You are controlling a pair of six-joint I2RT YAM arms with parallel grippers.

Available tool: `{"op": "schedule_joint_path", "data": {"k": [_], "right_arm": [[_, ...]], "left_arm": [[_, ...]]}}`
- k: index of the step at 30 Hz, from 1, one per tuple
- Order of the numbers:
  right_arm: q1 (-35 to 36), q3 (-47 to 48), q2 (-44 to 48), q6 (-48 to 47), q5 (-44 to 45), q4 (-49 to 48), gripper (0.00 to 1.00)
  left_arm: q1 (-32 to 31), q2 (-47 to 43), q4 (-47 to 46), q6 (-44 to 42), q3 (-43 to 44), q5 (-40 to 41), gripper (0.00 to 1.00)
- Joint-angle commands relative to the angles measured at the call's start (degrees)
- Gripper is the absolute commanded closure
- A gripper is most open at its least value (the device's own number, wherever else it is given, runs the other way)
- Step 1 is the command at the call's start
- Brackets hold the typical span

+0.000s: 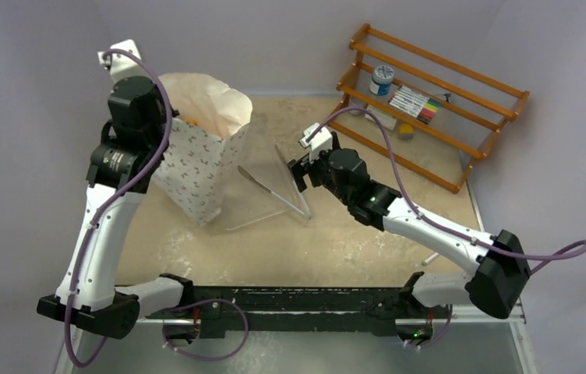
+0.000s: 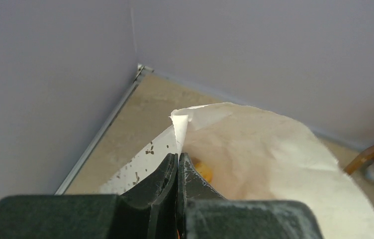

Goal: Take the fake bread out of the paper bag
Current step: Place the paper bag at the center of the board, then pick up the clamp from the container.

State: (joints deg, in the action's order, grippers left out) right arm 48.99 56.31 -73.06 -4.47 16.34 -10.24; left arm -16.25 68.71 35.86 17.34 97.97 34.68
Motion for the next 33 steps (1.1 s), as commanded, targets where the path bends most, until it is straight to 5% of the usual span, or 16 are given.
{"op": "schedule_joint_path", "data": {"k": [1, 12, 21, 33], "right_arm": [[-2.71, -1.81, -1.59, 1.62, -7.15, -3.90, 0.09], [-3.20, -2.45, -8.08, 2.36, -11.61, -7.93, 0.07], [-3.20, -1.87, -9.80, 1.65, -13.18, -7.07, 0.04], [-3.20, -2.88, -15.57, 2.45, -14.10, -8.41, 0.02]], "left_arm": [[-0.12, -5.37, -6.98, -2.41, -6.54, 4.43, 1.00], [-0.10, -6.38, -5.33, -7.41, -8.81, 9.43, 1.00], [-0.10, 1.83, -2.07, -13.44, 8.23, 10.14, 1.00], [4.64, -2.77, -9.00, -14.46, -11.65, 5.45, 1.00]]}}
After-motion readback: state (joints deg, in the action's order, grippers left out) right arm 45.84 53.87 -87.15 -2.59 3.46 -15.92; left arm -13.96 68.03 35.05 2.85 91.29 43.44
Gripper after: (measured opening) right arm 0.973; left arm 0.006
